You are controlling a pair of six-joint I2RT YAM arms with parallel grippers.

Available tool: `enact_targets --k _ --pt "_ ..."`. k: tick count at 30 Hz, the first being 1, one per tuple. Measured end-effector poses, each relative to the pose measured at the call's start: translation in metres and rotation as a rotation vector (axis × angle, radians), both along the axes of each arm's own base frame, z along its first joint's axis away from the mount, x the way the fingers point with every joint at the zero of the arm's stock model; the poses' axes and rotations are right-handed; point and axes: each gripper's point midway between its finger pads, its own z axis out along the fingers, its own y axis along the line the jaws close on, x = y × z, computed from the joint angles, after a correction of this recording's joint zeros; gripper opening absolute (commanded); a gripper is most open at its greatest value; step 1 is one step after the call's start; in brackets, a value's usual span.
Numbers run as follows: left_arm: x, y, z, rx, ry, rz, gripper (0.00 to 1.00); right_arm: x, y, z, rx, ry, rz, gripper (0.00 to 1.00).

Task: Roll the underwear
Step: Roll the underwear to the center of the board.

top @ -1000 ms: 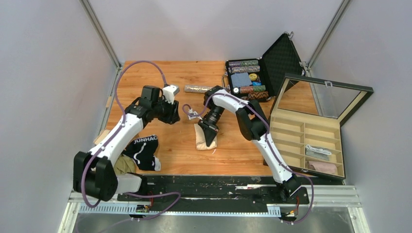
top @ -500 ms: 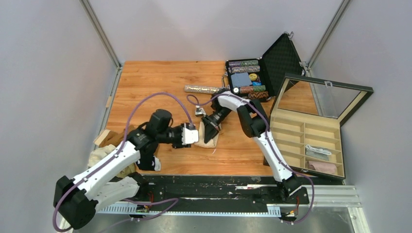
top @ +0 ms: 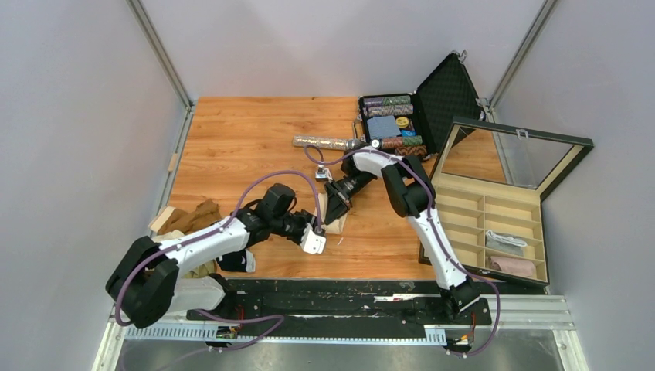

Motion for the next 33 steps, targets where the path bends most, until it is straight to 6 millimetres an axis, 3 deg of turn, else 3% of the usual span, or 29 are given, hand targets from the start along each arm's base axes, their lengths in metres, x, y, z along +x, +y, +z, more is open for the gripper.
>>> enact_targets --k 10,14,20,22,23,25,26,27,29,33 --pt "0.016 0.004 -0.039 0.087 -0.111 -0.026 0.49 -0.001 0.002 0.0 -0.003 0.02 -0.019 0.0" --pt "0.023 0.002 -0.045 0.1 -0.152 -0.032 0.47 -0.001 0.002 0.0 -0.004 0.021 -0.021 0.01" --pt "0.035 -0.003 -0.058 0.181 -0.258 -0.105 0.41 0.001 0.0 -0.002 -0.01 0.018 -0.023 0.09" --pt "0.039 -0.006 -0.063 0.23 -0.288 -0.138 0.38 0.003 -0.003 -0.003 -0.02 0.02 -0.029 0.18" --pt "0.042 -0.008 -0.064 0.259 -0.304 -0.154 0.35 0.005 -0.005 -0.003 -0.025 0.021 -0.035 0.28" --pt "0.046 -0.012 -0.066 0.304 -0.321 -0.179 0.3 0.009 -0.008 -0.002 -0.029 0.021 -0.046 0.61" --pt "0.05 -0.015 -0.067 0.338 -0.333 -0.197 0.28 0.011 -0.008 -0.001 -0.029 0.027 -0.055 0.89" --pt "0.053 -0.016 -0.067 0.361 -0.343 -0.204 0.23 0.013 -0.007 0.011 -0.014 0.06 -0.076 0.99" --pt "0.059 -0.018 -0.066 0.405 -0.358 -0.227 0.16 0.017 -0.007 0.034 -0.008 0.064 -0.089 1.0" --pt "0.062 -0.02 -0.067 0.472 -0.353 -0.288 0.06 0.025 -0.011 0.036 -0.035 0.026 -0.092 1.0"
